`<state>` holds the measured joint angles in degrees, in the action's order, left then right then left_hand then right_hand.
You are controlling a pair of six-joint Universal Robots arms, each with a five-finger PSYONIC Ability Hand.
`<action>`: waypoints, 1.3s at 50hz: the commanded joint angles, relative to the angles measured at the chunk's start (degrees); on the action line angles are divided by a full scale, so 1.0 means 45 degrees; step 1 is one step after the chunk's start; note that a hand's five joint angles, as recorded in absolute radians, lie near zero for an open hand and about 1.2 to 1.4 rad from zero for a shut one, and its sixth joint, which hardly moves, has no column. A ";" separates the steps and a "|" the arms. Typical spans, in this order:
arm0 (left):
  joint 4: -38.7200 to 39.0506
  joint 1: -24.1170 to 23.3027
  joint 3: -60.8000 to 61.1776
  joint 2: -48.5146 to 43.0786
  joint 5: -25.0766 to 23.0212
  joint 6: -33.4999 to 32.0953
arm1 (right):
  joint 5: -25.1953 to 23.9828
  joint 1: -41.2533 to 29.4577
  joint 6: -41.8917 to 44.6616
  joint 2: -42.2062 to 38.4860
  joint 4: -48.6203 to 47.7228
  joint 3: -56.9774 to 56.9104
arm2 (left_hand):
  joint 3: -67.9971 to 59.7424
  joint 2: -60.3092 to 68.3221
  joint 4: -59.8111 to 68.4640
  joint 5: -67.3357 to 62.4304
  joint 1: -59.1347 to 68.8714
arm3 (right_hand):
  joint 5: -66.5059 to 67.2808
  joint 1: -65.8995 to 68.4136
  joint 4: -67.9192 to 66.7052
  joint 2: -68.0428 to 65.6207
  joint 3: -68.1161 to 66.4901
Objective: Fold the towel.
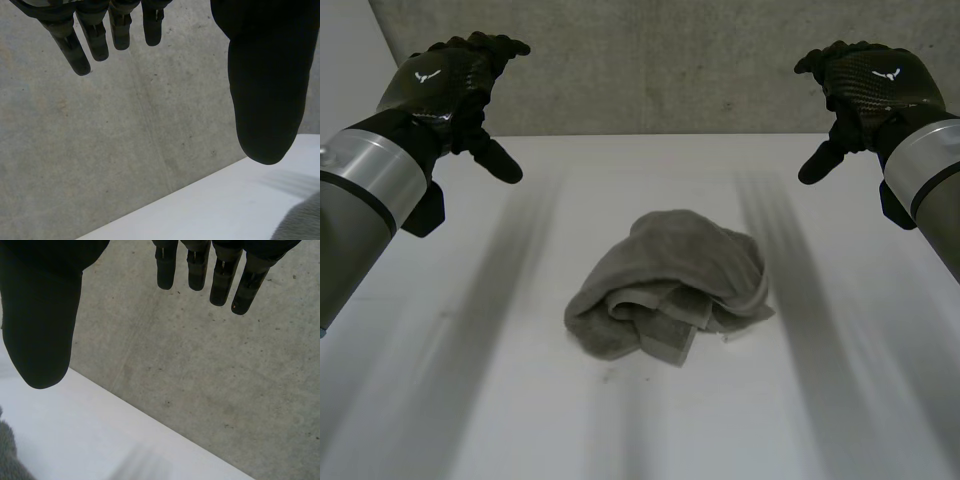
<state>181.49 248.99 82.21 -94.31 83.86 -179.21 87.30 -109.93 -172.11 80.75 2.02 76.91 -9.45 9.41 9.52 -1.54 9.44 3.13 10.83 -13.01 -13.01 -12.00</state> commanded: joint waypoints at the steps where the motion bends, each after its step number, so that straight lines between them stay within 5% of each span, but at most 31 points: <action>1: 0.0020 0.0001 0.0033 -0.0057 -0.0004 0.0000 | -0.0045 -0.0004 0.0005 -0.0033 0.0000 -0.0001 | -0.0123 0.0131 0.0106 0.0342 0.0124 | -0.0695 -0.0184 0.0668 0.0669 0.0444; 18: -0.0760 -0.0525 -0.0162 -0.2747 -0.0023 0.0039 | -0.0493 -0.0198 0.2581 -0.1612 0.2184 -0.0528 | -0.0880 0.0889 0.0864 -0.0416 0.0881 | -0.0695 -0.0184 0.0668 0.0669 0.0444; 30: -0.0800 -0.1835 -0.0768 -0.6620 -0.0023 0.0097 | -0.0983 -0.1000 0.1313 -0.4897 0.1934 -0.0977 | -0.0768 0.0776 0.0752 -0.0304 0.0769 | -0.0695 -0.0184 0.0668 0.0669 0.0444; 33: -0.0781 -0.2245 -0.1042 -0.7303 -0.0004 0.0078 | -0.0983 -0.1078 0.0512 -0.5697 0.1211 -0.1055 | -0.1703 0.1711 0.1686 -0.1238 0.1704 | 0.1566 0.2078 -0.1593 -0.1592 -0.1817; 36: -0.0645 -0.2479 -0.1178 -0.7401 0.0055 0.0078 | -0.0963 -0.1098 -0.0071 -0.6203 0.0084 -0.1056 | -0.7390 0.7398 0.7374 -0.6926 0.7391 | 0.7369 0.7880 -0.7396 -0.7395 -0.7620; 38: -0.0351 -0.2499 -0.1217 -0.7362 0.0055 0.0058 | -0.0983 -0.1117 -0.0132 -0.6342 -0.0508 -0.1036 | -1.0038 1.0047 1.0022 -0.9574 1.0039 | 0.9865 1.0376 -0.9892 -0.9891 -1.0116; 40: 0.0543 -0.2518 -0.1276 -0.6974 0.0210 0.0000 | -0.0848 -0.1117 0.0004 -0.6362 -0.1092 -0.1133 | -1.5650 1.5658 1.5634 -1.5185 1.5651 | 1.4839 1.5350 -1.4866 -1.4865 -1.5090; 46: 0.1231 -0.2479 -0.1120 -0.5253 0.0738 -0.0137 | -0.0885 -0.1098 0.0005 -0.4369 -0.1289 -0.1407 | -1.5678 1.5686 1.5662 -1.5214 1.5679 | 1.4861 1.5372 -1.4888 -1.4887 -1.5111; 48: 0.1192 -0.2499 -0.0887 -0.3660 0.1108 -0.0215 | -0.0963 -0.1078 -0.0053 -0.2387 -0.1599 -0.1504 | -1.5678 1.5686 1.5662 -1.5214 1.5679 | 1.4861 1.5372 -1.4888 -1.4887 -1.5111; 53: 0.1250 -0.2480 -0.0087 -0.0965 0.1051 -0.0099 | -0.0983 -0.1137 0.0004 -0.0701 -0.1000 -0.1952 | -1.5678 1.5686 1.5662 -1.5214 1.5679 | 1.4861 1.5372 -1.4888 -1.4887 -1.5111; 59: 0.1192 -0.2382 0.0501 0.1015 0.1012 0.0039 | -0.1256 -0.1059 0.0141 -0.0793 0.0915 -0.3064 | -1.5678 1.5686 1.5662 -1.5214 1.5679 | 1.4861 1.5372 -1.4888 -1.4887 -1.5111; 65: 0.1133 -0.2304 0.0560 0.0919 0.0758 0.0058 | -0.1217 -0.1137 0.0883 -0.2123 0.1094 -0.4005 | -1.5678 1.5686 1.5662 -1.5214 1.5679 | 1.4861 1.5372 -1.4888 -1.4887 -1.5111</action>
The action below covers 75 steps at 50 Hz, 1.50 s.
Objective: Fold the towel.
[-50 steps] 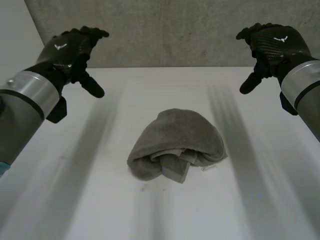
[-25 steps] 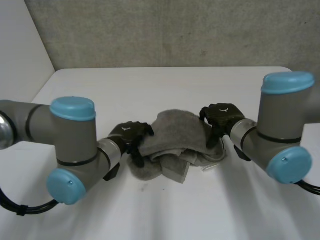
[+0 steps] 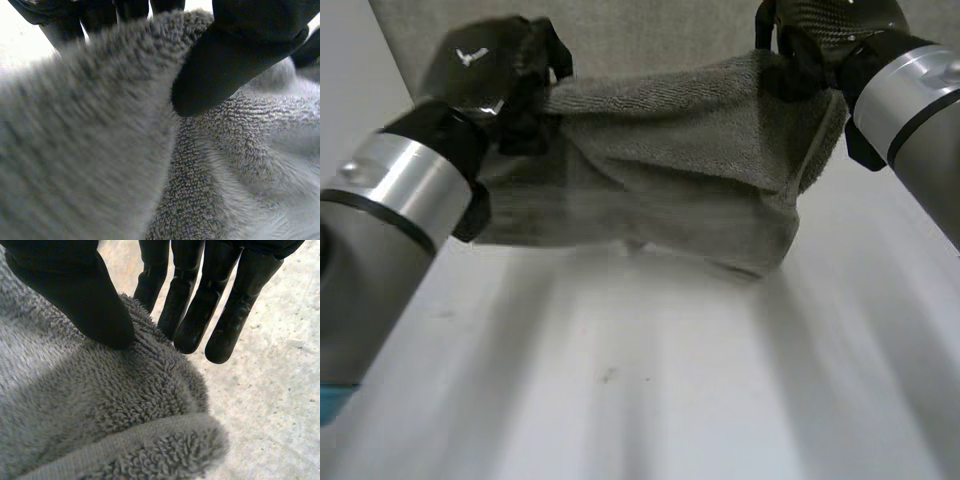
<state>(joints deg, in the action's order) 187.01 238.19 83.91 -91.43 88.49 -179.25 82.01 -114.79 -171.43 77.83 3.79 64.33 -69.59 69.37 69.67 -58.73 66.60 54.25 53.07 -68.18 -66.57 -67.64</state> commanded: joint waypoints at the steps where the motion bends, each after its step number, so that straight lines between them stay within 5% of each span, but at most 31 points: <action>1: -0.0073 0.0097 0.0182 -0.0012 -0.0289 0.0067 | -0.0022 -0.0076 0.1022 -0.1977 0.0719 -0.1577 | -0.2313 0.2363 0.2296 -0.2505 0.2977 | 0.3500 0.5984 -0.2627 -0.2984 -0.2746; 6: -0.0015 0.0234 0.0085 -0.1441 -0.0269 -0.0011 | 0.0056 -0.0506 0.1631 -0.3681 0.0700 -0.2558 | -0.2313 0.2363 0.2296 -0.2505 0.2977 | 0.3500 0.5984 -0.2627 -0.2984 -0.2746; 13: 0.0511 0.1696 -0.0966 -0.4870 -0.0231 -0.0362 | 0.0270 -0.1150 0.2508 -0.7171 0.0389 -0.4448 | -0.2313 0.2363 0.2296 -0.2505 0.2977 | 0.3500 0.5984 -0.2627 -0.2984 -0.2746; 19: 0.0767 0.2578 -0.1888 -0.6968 -0.0211 -0.1007 | 0.0427 -0.1815 0.2920 -0.8154 -0.0003 -0.4530 | -0.2019 0.2069 0.2002 -0.2211 0.2683 | 0.1943 0.4428 -0.1071 -0.1428 -0.1190; 21: 0.0903 0.3316 -0.1830 -0.7396 -0.0327 -0.1784 | 0.0426 -0.2340 0.2940 -0.8019 -0.0100 -0.3812 | 0.7718 -0.7668 -0.7735 0.7526 -0.7054 | -1.1108 -0.8623 1.1980 1.1623 1.1861; 22: 0.0903 0.3320 -0.1829 -0.7398 -0.0328 -0.1789 | 0.0427 -0.2342 0.2939 -0.8017 -0.0101 -0.3808 | 0.7774 -0.7724 -0.7791 0.7582 -0.7110 | -1.1177 -0.8692 1.2049 1.1692 1.1930; 23: 0.0923 0.3591 -0.1791 -0.7456 -0.0347 -0.2233 | 0.0466 -0.2439 0.2920 -0.7747 -0.0178 -0.3440 | 1.1142 -1.1092 -1.1160 1.0950 -1.0478 | -1.2056 -0.9571 1.2928 1.2571 1.2809; 27: 0.0923 0.3730 -0.1634 -0.7495 -0.0386 -0.2687 | 0.0486 -0.2401 0.2861 -0.6963 -0.0355 -0.2948 | 1.2073 -1.2024 -1.2091 1.1882 -1.1409 | -1.2056 -0.9571 1.2928 1.2571 1.2809; 41: 0.0825 0.1621 -0.1419 -0.6050 -0.0250 -0.2336 | 0.0583 0.0178 0.1767 -0.3584 -0.0355 0.0157 | 1.1961 -1.1911 -1.1979 1.1770 -1.1297 | -1.2056 -0.9571 1.2928 1.2571 1.2809; 49: 0.0767 -0.0039 -0.1810 -0.6011 -0.0230 -0.0773 | 0.0486 0.1428 0.1709 -0.2646 -0.0355 0.2169 | 0.9083 -0.9033 -0.9100 0.8891 -0.8419 | -1.2056 -0.9571 1.2928 1.2571 1.2809; 56: 0.0397 -0.1249 -0.3173 -0.7881 -0.0289 0.0318 | 0.0466 0.2091 0.1709 -0.2451 -0.0335 0.3261 | 0.7999 -0.7949 -0.8016 0.7807 -0.7334 | -1.2056 -0.9571 1.2928 1.2571 1.2809; 75: 0.0278 -0.1758 -0.6497 -1.2202 -0.0289 0.1493 | -0.0100 0.2873 0.1728 -0.2080 -0.0706 0.5567 | 0.7887 -0.7837 -0.7904 0.7695 -0.7223 | -1.2056 -0.9571 1.2928 1.2571 1.2809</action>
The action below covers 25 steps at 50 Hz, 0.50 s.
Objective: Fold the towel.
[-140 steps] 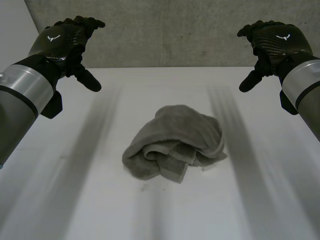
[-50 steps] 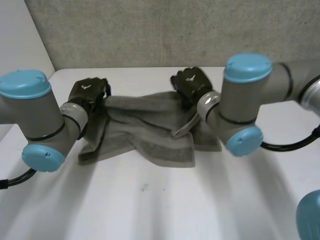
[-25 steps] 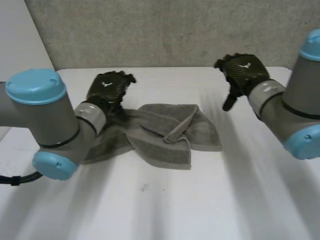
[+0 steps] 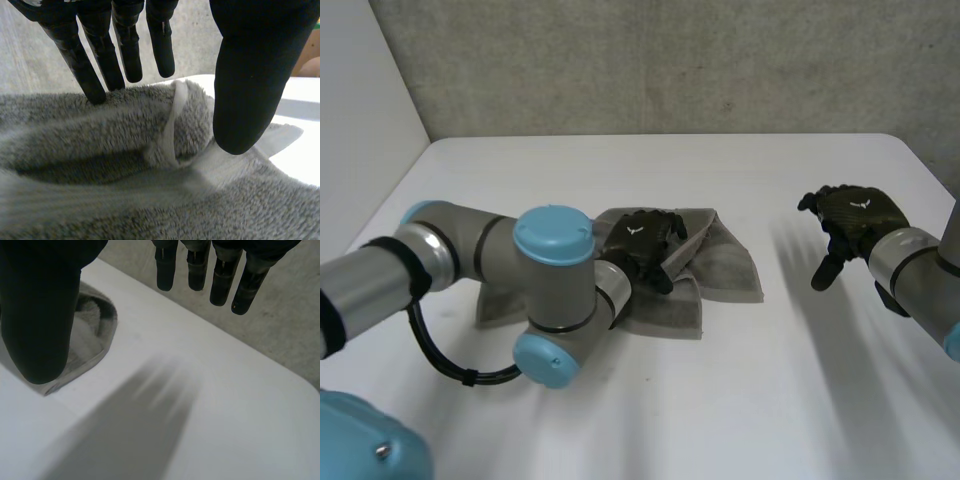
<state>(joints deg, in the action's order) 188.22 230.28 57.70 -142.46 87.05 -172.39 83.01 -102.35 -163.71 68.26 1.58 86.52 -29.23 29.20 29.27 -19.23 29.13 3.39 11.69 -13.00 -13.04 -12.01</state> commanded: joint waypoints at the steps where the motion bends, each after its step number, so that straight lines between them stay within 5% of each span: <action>1: 0.0009 0.0018 -0.0769 -0.0978 0.0050 -0.0032 | -0.0379 0.0109 0.0012 0.0046 -0.0331 0.0773 | -0.1711 0.1718 0.1703 -0.1712 0.1733 | -0.0754 -0.0376 0.0666 0.0675 0.0446; 5: 0.0028 0.0018 -0.0829 -0.1018 0.0128 -0.0032 | -0.0399 0.0109 0.0012 0.0046 -0.0645 0.0891 | -0.6352 0.6359 0.6344 -0.6353 0.6374 | -0.0754 -0.0376 0.0666 0.0675 0.0446; 6: 0.0048 0.0018 -0.0790 -0.0960 0.0187 -0.0070 | -0.0399 0.0109 0.0012 0.0046 -0.0645 0.0891 | -1.0275 1.0282 1.0267 -1.0276 1.0297 | -0.0754 -0.0376 0.0666 0.0675 0.0446; 7: 0.0086 0.0018 -0.0693 -0.0805 0.0245 -0.0129 | -0.0419 0.0109 0.0012 0.0046 -0.0684 0.0853 | -1.1271 1.1278 1.1263 -1.1273 1.1294 | -0.0754 -0.0376 0.0666 0.0675 0.0446; 19: 0.0204 0.0116 0.1730 0.3806 0.0812 -0.0403 | -0.0692 -0.0087 -0.0086 -0.0716 -0.0645 -0.0534 | -1.1281 1.1289 1.1273 -1.1283 1.1304 | -0.0754 -0.0376 0.0666 0.0675 0.0446; 25: -0.0148 0.0135 0.3917 0.6618 0.0754 -0.1926 | -0.2118 -0.0165 -0.1922 -0.1966 -0.0508 -0.2527 | -1.1281 1.1289 1.1273 -1.1283 1.1304 | -0.0754 -0.0376 0.0666 0.0675 0.0446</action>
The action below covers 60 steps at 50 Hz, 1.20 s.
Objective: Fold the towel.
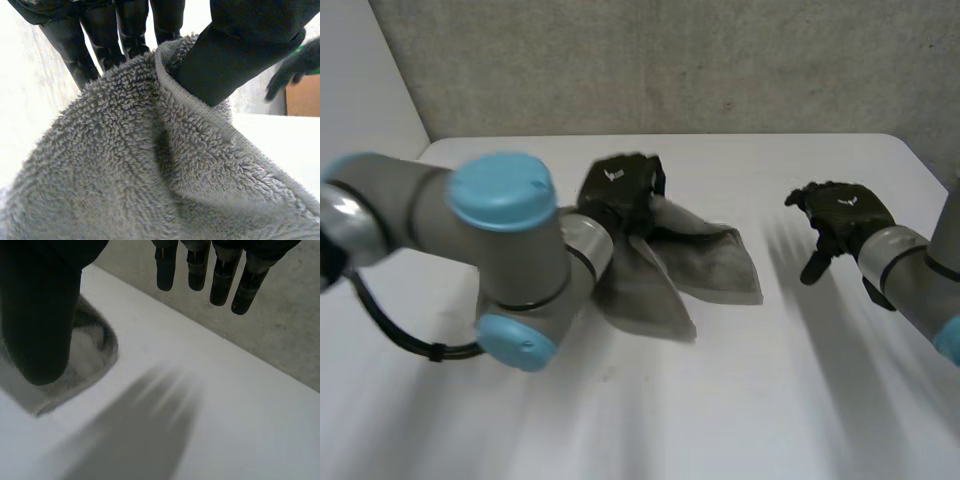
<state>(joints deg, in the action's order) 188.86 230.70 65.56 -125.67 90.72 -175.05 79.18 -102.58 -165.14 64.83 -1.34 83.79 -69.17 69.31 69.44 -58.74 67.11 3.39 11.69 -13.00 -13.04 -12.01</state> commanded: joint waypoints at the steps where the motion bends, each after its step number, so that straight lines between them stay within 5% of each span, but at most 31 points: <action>1: -0.0348 0.0060 0.2769 0.3604 -0.0063 -0.1817 | -0.1809 -0.0212 -0.2221 -0.1572 0.0200 -0.2404 | -0.2407 0.2375 0.2346 -0.2502 0.2864 | -0.0753 -0.0376 0.0666 0.0676 0.0446; 7: -0.0504 0.0255 0.4335 0.5756 -0.0024 -0.2954 | -0.3491 -0.1244 -0.3671 -0.2784 0.0766 -0.3599 | -0.2407 0.2375 0.2346 -0.2502 0.2864 | -0.0753 -0.0376 0.0666 0.0676 0.0446; 14: -0.1149 0.0705 0.5138 0.6951 -0.0063 -0.3033 | -0.2927 -0.2791 -0.3790 -0.4056 0.0689 -0.4030 | -0.2407 0.2375 0.2346 -0.2502 0.2864 | -0.0753 -0.0376 0.0666 0.0676 0.0446; 16: -0.1266 0.0822 0.5430 0.7281 -0.0063 -0.3014 | -0.1762 -0.3160 -0.3732 -0.4620 0.0650 -0.4458 | -0.2407 0.2375 0.2346 -0.2502 0.2864 | 0.4501 0.4878 -0.4588 -0.4578 -0.4808; 17: -0.1266 0.0822 0.5431 0.7283 -0.0063 -0.3014 | -0.1755 -0.3162 -0.3731 -0.4622 0.0650 -0.4460 | -0.2407 0.2375 0.2346 -0.2502 0.2864 | 0.4536 0.4913 -0.4623 -0.4613 -0.4843; 18: -0.1266 0.0900 0.5528 0.7457 -0.0063 -0.3033 | -0.1137 -0.3181 -0.3693 -0.4797 0.0650 -0.4731 | -0.2407 0.2375 0.2346 -0.2502 0.2864 | 0.9088 0.9465 -0.9175 -0.9165 -0.9395; 19: -0.1266 0.0900 0.5529 0.7459 -0.0063 -0.3033 | -0.1130 -0.3182 -0.3692 -0.4798 0.0650 -0.4733 | -0.2407 0.2375 0.2346 -0.2502 0.2864 | 0.9134 0.9511 -0.9221 -0.9211 -0.9440; 20: -0.1228 0.1016 0.5606 0.7575 -0.0063 -0.3053 | -0.0492 -0.3182 -0.3634 -0.4837 0.0650 -0.4965 | -0.2407 0.2375 0.2346 -0.2502 0.2864 | 1.4389 1.4766 -1.4476 -1.4466 -1.4696; 21: -0.1227 0.1211 0.5607 0.7595 -0.0063 -0.3072 | 0.0075 -0.3162 -0.3518 -0.4683 0.0612 -0.5161 | -0.2407 0.2375 0.2346 -0.2502 0.2864 | 1.4799 1.5175 -1.4886 -1.4875 -1.5105; 27: -0.1110 0.2346 0.5353 0.7556 -0.0180 -0.3189 | 0.1116 -0.2869 -0.2794 -0.2709 -0.0307 -0.5065 | -0.2407 0.2375 0.2346 -0.2502 0.2864 | 1.4803 1.5180 -1.4890 -1.4880 -1.5109; 29: -0.1013 0.3202 0.4674 0.7168 -0.0744 -0.3403 | 0.1213 -0.2306 -0.2075 -0.0765 -0.1026 -0.4599 | -0.2407 0.2375 0.2346 -0.2502 0.2864 | 1.4803 1.5180 -1.4890 -1.4880 -1.5109; 40: 0.1151 0.3830 0.1798 0.5974 -0.2425 -0.3932 | 0.1252 -0.2010 0.0405 0.4534 -0.2652 -0.2861 | -0.2407 0.2375 0.2346 -0.2502 0.2864 | 1.4803 1.5180 -1.4890 -1.4880 -1.5109; 51: 0.0182 0.3928 0.4216 0.5741 -0.3948 -0.4087 | 0.1213 -0.2477 0.3902 0.3391 0.1876 -0.1961 | -0.2407 0.2375 0.2346 -0.2502 0.2864 | 1.4803 1.5180 -1.4890 -1.4880 -1.5109; 60: -0.0758 0.3889 0.5900 0.3885 -0.4048 -0.5475 | 0.1213 -0.2381 0.4237 0.2135 0.2623 -0.0632 | -0.0767 0.0735 0.0706 -0.0862 0.1225 | 1.4803 1.5180 -1.4890 -1.4880 -1.5109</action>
<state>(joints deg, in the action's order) 188.71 248.34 86.56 -102.00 72.88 -194.73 84.78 -113.64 -147.03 78.21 8.31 76.49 -69.58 69.42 69.71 -58.90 67.69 55.84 55.34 -68.18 -67.08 -67.92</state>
